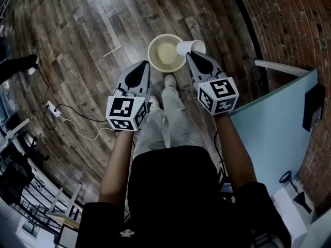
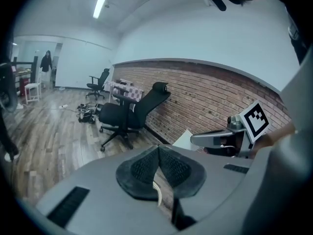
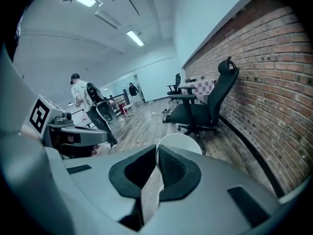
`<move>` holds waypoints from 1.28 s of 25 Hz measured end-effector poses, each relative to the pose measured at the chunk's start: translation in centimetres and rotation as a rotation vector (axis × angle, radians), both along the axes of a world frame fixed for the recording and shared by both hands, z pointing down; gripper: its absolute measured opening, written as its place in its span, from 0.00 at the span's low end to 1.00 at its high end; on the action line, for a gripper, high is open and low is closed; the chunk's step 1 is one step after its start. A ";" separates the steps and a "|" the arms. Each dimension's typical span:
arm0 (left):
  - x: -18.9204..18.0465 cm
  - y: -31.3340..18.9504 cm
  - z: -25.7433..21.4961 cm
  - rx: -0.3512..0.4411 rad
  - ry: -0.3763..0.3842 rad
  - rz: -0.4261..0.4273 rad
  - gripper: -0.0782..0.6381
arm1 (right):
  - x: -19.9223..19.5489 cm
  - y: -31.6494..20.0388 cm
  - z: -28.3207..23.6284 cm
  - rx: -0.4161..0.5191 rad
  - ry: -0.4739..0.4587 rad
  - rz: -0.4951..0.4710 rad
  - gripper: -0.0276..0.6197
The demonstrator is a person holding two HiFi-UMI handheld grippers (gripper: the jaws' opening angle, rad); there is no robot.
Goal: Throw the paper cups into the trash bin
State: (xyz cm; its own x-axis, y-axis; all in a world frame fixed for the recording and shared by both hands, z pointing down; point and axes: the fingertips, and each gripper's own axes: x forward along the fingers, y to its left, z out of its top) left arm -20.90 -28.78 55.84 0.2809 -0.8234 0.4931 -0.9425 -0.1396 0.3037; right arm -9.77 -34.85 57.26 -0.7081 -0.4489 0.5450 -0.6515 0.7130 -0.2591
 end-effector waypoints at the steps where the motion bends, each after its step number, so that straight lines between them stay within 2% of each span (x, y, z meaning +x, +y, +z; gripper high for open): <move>1: -0.1 -0.1 1.1 -0.014 0.009 -0.008 0.12 | -0.3 -0.2 1.3 -0.017 0.001 0.001 0.07; 10: -1.2 -1.1 10.7 -0.106 0.051 -0.067 0.12 | -2.9 -1.6 13.6 -0.123 0.064 -0.024 0.07; 24: -1.0 -0.4 25.9 -0.225 0.062 -0.051 0.12 | -2.4 -0.3 33.2 -0.275 0.173 0.000 0.07; 32: -1.0 -0.2 31.2 -0.259 0.054 -0.027 0.12 | -2.0 1.2 41.0 -0.336 0.225 -0.016 0.07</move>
State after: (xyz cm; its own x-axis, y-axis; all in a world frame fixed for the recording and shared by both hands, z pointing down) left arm -21.87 -29.02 87.00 0.2924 -0.6793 0.6731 -0.9262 -0.0261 0.3760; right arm -11.74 -33.63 98.22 -0.5594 -0.2094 0.8020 -0.7085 0.6231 -0.3314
